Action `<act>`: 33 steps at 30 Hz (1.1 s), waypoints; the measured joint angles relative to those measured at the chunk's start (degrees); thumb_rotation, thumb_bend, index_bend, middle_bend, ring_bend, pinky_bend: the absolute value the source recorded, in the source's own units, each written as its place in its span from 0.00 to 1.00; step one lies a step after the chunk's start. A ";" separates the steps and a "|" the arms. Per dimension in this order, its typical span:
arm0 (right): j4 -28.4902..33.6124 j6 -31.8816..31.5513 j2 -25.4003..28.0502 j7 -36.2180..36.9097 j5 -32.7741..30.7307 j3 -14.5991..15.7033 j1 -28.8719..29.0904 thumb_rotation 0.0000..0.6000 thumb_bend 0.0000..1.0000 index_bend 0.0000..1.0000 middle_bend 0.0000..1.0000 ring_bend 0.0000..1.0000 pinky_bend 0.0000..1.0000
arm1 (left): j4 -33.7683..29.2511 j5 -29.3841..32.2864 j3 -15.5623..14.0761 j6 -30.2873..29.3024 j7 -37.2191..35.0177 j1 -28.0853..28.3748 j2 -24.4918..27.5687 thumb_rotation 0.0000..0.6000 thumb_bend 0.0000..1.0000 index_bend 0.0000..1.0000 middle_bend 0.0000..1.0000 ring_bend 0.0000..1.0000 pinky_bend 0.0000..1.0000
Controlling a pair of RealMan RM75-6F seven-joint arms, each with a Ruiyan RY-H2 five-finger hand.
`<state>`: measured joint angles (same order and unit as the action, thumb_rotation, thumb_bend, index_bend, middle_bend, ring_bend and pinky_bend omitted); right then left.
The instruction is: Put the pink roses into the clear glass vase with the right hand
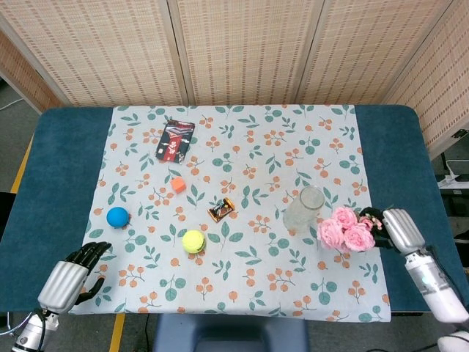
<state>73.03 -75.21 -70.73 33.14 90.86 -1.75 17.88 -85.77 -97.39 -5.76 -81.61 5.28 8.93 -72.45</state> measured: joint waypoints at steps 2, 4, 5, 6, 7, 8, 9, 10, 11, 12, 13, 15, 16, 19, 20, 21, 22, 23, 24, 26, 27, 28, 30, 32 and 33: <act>6.59 -3.82 3.37 0.07 1.02 0.35 -1.25 1.00 0.63 0.94 0.94 0.96 1.00 | -0.11 -0.09 -0.05 0.02 0.11 0.01 0.03 1.00 0.38 0.11 0.15 0.15 0.37; 13.58 -4.96 7.90 2.14 2.20 0.95 -1.81 1.00 0.67 0.94 0.94 0.96 1.00 | -0.15 -0.09 0.00 -0.04 0.12 0.02 0.04 1.00 0.38 0.11 0.15 0.15 0.37; 16.57 -4.88 10.16 3.63 2.70 1.18 -1.91 1.00 0.68 0.94 0.94 0.96 1.00 | -0.16 -0.05 0.04 -0.07 0.11 0.01 0.05 1.00 0.38 0.11 0.15 0.15 0.37; 19.46 -4.68 12.50 5.32 3.16 1.36 -1.97 1.00 0.68 0.94 0.94 0.96 1.00 | -0.15 -0.01 0.06 -0.10 0.10 -0.01 0.07 1.00 0.38 0.11 0.15 0.15 0.36; 22.21 -4.52 14.80 7.07 3.53 1.44 -2.02 1.00 0.68 0.94 0.94 0.96 1.00 | -0.14 0.07 0.09 -0.12 0.05 -0.03 0.09 1.00 0.38 0.11 0.15 0.15 0.36; 25.58 -4.54 17.56 9.23 3.87 1.39 -2.05 1.00 0.68 0.94 0.94 0.96 1.00 | -0.15 0.11 0.10 -0.13 0.02 -0.04 0.12 1.00 0.38 0.11 0.15 0.15 0.36; 27.89 -4.72 19.18 10.52 4.03 1.21 -2.06 1.00 0.68 0.94 0.94 0.96 1.00 | -0.16 0.13 0.11 -0.13 -0.05 -0.05 0.14 1.00 0.38 0.11 0.15 0.15 0.36; 30.69 -5.06 20.67 11.53 4.23 0.90 -2.04 1.00 0.68 0.94 0.94 0.96 1.00 | -0.17 0.12 0.11 -0.13 -0.11 -0.04 0.18 1.00 0.38 0.11 0.15 0.15 0.37; 32.48 -5.27 21.38 11.82 4.39 0.66 -1.99 1.00 0.68 0.94 0.94 0.96 1.00 | -0.18 0.07 0.09 -0.15 -0.12 -0.04 0.19 1.00 0.38 0.11 0.15 0.15 0.37; 33.86 -5.40 21.87 11.87 4.54 0.44 -1.89 1.00 0.68 0.94 0.94 0.96 1.00 | -0.19 0.03 0.06 -0.17 -0.12 -0.05 0.21 1.00 0.38 0.11 0.15 0.15 0.37; 34.85 -5.48 22.23 11.84 4.67 0.19 -1.75 1.00 0.68 0.94 0.94 0.96 1.00 | -0.21 -0.03 0.04 -0.18 -0.13 -0.04 0.23 1.00 0.38 0.11 0.15 0.15 0.37; 36.56 -5.46 22.92 12.23 4.77 -0.56 -1.18 1.00 0.68 0.94 0.94 0.96 1.00 | -0.24 -0.05 0.03 -0.21 -0.17 -0.06 0.25 1.00 0.38 0.11 0.15 0.15 0.36; 37.37 -5.39 23.17 12.57 4.74 -0.94 -0.87 1.00 0.68 0.94 0.94 0.96 1.00 | -0.24 -0.05 0.02 -0.21 -0.17 -0.06 0.25 1.00 0.38 0.11 0.15 0.15 0.36; 39.50 -4.58 23.74 13.57 4.01 -2.52 0.60 1.00 0.68 0.94 0.94 0.96 1.00 | -0.25 -0.03 0.03 -0.23 -0.20 -0.08 0.27 1.00 0.38 0.11 0.15 0.15 0.37; 39.64 -4.09 23.69 13.88 3.55 -2.86 1.08 1.00 0.68 0.94 0.94 0.96 1.00 | -0.25 0.01 0.05 -0.24 -0.23 -0.08 0.27 1.00 0.38 0.11 0.15 0.15 0.37; 39.73 -3.40 23.58 14.35 2.91 -3.13 1.54 1.00 0.68 0.94 0.94 0.96 1.00 | -0.26 0.10 0.09 -0.26 -0.29 -0.10 0.30 1.00 0.38 0.11 0.15 0.15 0.37; 39.71 -2.08 23.32 15.46 1.74 -3.55 2.29 1.00 0.68 0.94 0.94 0.96 1.00 | -0.28 0.16 0.15 -0.33 -0.40 -0.12 0.35 1.00 0.38 0.11 0.15 0.15 0.37; 39.57 -0.82 23.09 16.61 0.78 -3.90 2.99 1.00 0.68 0.94 0.94 0.96 1.00 | -0.28 0.18 0.17 -0.35 -0.45 -0.13 0.37 1.00 0.38 0.11 0.15 0.15 0.37; 39.34 0.57 22.85 17.96 -0.12 -4.23 3.72 1.00 0.68 0.94 0.94 0.96 1.00 | -0.27 0.22 0.17 -0.35 -0.48 -0.15 0.38 1.00 0.38 0.11 0.15 0.15 0.36; 38.52 3.79 22.16 21.45 -1.98 -4.95 5.36 1.00 0.68 0.94 0.94 0.96 1.00 | -0.23 0.29 0.19 -0.32 -0.53 -0.16 0.39 1.00 0.38 0.11 0.15 0.15 0.36; 38.04 5.10 21.81 22.90 -2.70 -5.23 6.03 1.00 0.68 0.94 0.94 0.96 1.00 | -0.21 0.31 0.21 -0.32 -0.56 -0.16 0.38 1.00 0.38 0.11 0.15 0.15 0.36; 37.27 6.70 21.26 24.64 -3.58 -5.59 6.89 1.00 0.68 0.94 0.94 0.96 1.00 | -0.21 0.29 0.21 -0.35 -0.57 -0.17 0.38 1.00 0.38 0.11 0.15 0.15 0.36; 35.96 8.31 20.34 26.47 -4.72 -6.05 7.99 1.00 0.68 0.94 0.94 0.96 1.00 | -0.18 0.25 0.22 -0.39 -0.59 -0.17 0.36 1.00 0.38 0.11 0.15 0.15 0.36; 34.73 8.95 19.48 27.55 -5.15 -6.42 8.41 1.00 0.68 0.94 0.94 0.96 1.00 | -0.15 0.22 0.21 -0.37 -0.59 -0.16 0.35 1.00 0.38 0.11 0.15 0.15 0.36; 34.34 9.09 19.21 27.90 -5.22 -6.53 8.48 1.00 0.68 0.94 0.94 0.96 1.00 | -0.15 0.21 0.21 -0.37 -0.59 -0.16 0.35 1.00 0.38 0.11 0.15 0.15 0.36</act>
<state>107.37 -66.13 -51.51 61.05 85.64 -8.28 26.36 -85.92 -97.18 -5.55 -81.97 4.68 8.77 -72.10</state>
